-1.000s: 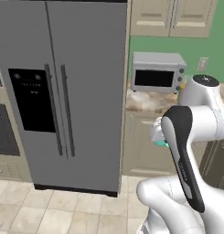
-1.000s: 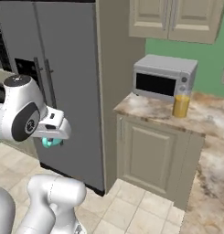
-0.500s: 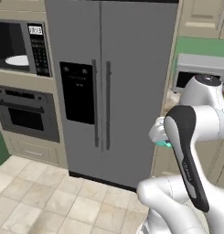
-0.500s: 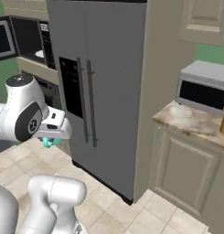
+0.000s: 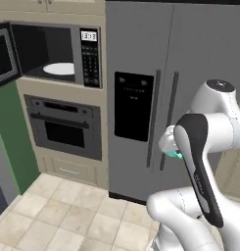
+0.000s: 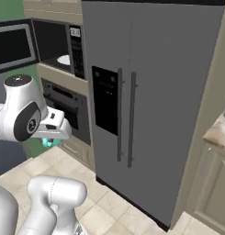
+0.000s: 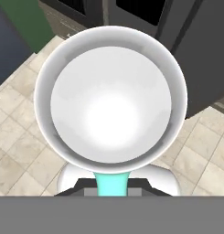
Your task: Pick the mug from the counter and place it inside the microwave. Then close the microwave.
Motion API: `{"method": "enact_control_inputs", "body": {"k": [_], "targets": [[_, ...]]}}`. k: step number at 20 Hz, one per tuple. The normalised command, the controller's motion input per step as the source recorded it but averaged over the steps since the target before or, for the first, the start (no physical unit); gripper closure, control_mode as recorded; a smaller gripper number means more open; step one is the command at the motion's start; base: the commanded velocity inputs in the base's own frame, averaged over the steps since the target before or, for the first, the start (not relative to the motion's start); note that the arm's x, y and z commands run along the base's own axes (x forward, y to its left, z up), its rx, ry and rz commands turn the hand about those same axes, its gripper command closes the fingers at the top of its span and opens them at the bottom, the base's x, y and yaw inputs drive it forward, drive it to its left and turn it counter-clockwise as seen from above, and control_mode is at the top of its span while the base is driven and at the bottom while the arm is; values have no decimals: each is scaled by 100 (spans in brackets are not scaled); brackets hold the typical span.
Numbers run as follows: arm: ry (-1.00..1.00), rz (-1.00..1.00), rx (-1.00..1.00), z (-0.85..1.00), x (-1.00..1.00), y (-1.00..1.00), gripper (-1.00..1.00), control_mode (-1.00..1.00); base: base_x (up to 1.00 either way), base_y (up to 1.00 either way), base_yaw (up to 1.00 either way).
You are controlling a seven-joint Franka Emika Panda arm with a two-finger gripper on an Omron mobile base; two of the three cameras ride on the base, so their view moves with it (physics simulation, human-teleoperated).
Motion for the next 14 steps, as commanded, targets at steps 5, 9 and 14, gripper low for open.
{"method": "enact_control_inputs", "body": {"k": [5, 9, 14], "targets": [[0, 0, 0, 0, 0, 0, 100, 100, 67, 100, -5], [0, 0, 0, 0, 0, 0, 100, 100, 81, 98, -8], [0, 0, 0, 0, 0, 0, 100, 100, 99, 72, -17]]}}
